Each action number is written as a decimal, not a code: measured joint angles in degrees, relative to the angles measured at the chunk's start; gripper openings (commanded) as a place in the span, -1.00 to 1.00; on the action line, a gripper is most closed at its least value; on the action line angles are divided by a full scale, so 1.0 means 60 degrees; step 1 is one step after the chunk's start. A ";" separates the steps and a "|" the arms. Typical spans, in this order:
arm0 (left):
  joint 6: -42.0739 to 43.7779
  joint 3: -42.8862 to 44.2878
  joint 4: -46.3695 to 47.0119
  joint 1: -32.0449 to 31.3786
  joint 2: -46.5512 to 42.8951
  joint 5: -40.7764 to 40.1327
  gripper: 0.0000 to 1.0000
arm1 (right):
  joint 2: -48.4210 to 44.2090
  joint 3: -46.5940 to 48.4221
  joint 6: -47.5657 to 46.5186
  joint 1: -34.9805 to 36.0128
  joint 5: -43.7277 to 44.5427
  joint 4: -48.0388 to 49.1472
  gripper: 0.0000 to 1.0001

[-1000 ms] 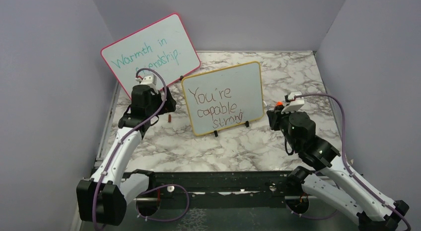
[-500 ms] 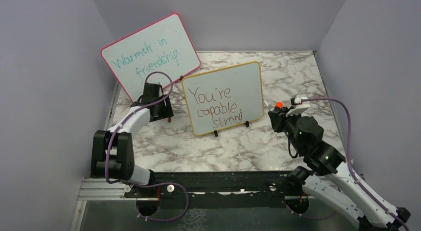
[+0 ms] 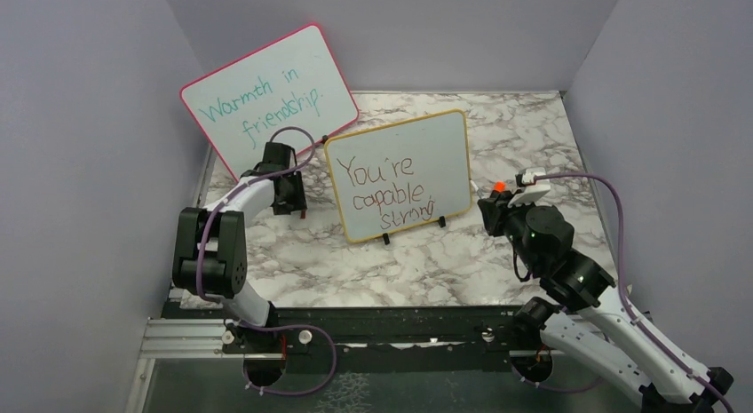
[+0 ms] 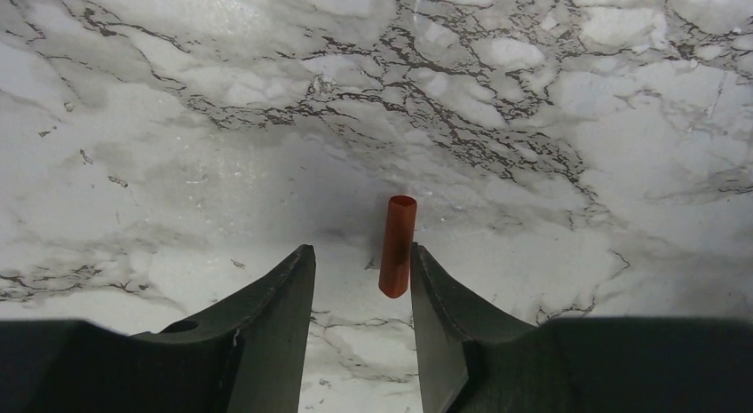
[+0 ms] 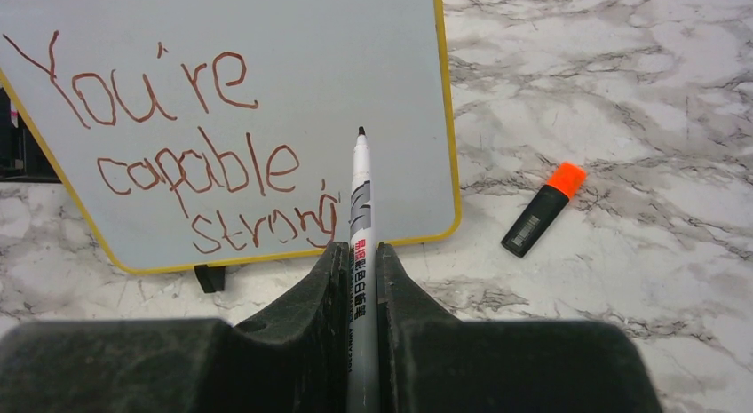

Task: Write a sentence on the whiteboard
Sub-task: Close the whiteboard marker at the center of the board.

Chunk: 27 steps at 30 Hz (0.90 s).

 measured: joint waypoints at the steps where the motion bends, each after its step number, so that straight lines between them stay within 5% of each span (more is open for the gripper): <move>1: 0.0029 0.0018 -0.0025 0.0000 0.0055 0.0022 -0.16 | 0.0022 0.0000 0.0000 0.0000 0.0000 0.0004 -0.99; 9: 0.0222 0.0208 -0.0219 -0.0098 0.0539 0.0219 -0.29 | 0.0189 0.0000 0.0000 0.0004 0.0000 0.0004 -0.99; 27: 0.0535 0.0415 -0.0251 -0.0229 0.0743 0.0401 -1.00 | 0.0222 0.0000 -0.0007 0.0000 -0.0004 0.0004 -0.99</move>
